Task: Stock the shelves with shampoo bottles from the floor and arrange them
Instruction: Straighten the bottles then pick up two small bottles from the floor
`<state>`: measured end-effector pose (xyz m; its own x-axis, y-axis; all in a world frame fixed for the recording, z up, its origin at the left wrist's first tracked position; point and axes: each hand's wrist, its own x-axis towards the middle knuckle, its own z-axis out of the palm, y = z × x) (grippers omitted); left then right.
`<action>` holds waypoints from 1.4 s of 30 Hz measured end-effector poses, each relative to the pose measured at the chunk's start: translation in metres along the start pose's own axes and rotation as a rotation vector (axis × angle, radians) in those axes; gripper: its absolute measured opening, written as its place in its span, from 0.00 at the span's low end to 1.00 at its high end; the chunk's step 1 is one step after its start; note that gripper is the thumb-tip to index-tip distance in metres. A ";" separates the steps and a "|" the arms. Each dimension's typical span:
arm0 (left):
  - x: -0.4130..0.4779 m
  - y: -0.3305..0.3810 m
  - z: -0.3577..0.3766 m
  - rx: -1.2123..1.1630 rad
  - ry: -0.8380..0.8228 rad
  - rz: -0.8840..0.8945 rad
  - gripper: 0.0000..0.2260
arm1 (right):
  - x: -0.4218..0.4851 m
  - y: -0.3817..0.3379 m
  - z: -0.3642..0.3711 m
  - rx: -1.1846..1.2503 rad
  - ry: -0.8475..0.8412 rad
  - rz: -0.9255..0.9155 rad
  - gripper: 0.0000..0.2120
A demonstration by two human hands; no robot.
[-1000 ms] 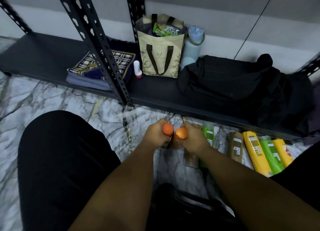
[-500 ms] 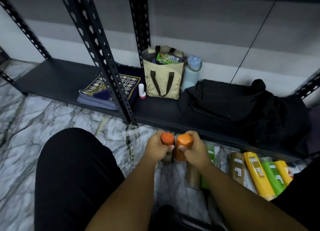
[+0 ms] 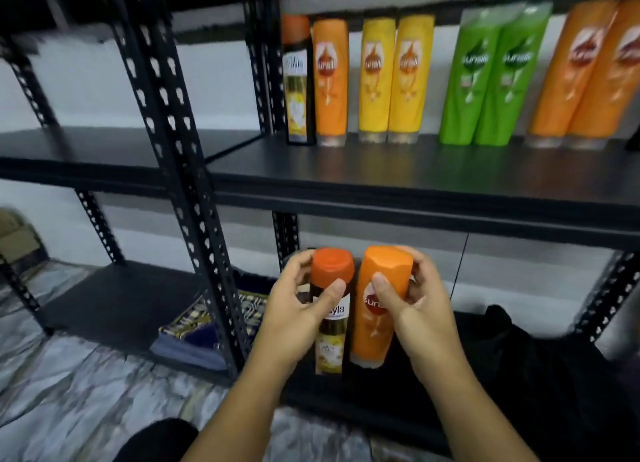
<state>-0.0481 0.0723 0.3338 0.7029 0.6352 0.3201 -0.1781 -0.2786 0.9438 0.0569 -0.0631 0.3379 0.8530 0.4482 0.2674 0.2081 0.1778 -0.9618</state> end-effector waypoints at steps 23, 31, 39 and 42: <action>0.195 0.209 0.051 -0.097 -0.002 0.374 0.24 | 0.177 -0.222 -0.009 -0.025 0.013 -0.338 0.19; 0.205 0.186 0.044 0.029 -0.085 0.340 0.36 | 0.171 -0.196 -0.021 -0.209 -0.076 -0.353 0.20; 0.190 0.136 0.023 0.357 -0.328 0.216 0.29 | 0.170 -0.135 -0.050 -0.599 -0.278 -0.160 0.26; 0.206 0.136 0.028 0.436 -0.301 0.201 0.29 | 0.186 -0.131 -0.046 -0.646 -0.227 -0.150 0.25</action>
<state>0.0918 0.1458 0.5256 0.8614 0.3227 0.3922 -0.0731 -0.6855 0.7244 0.2104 -0.0427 0.5112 0.6864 0.6439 0.3380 0.6186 -0.2727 -0.7369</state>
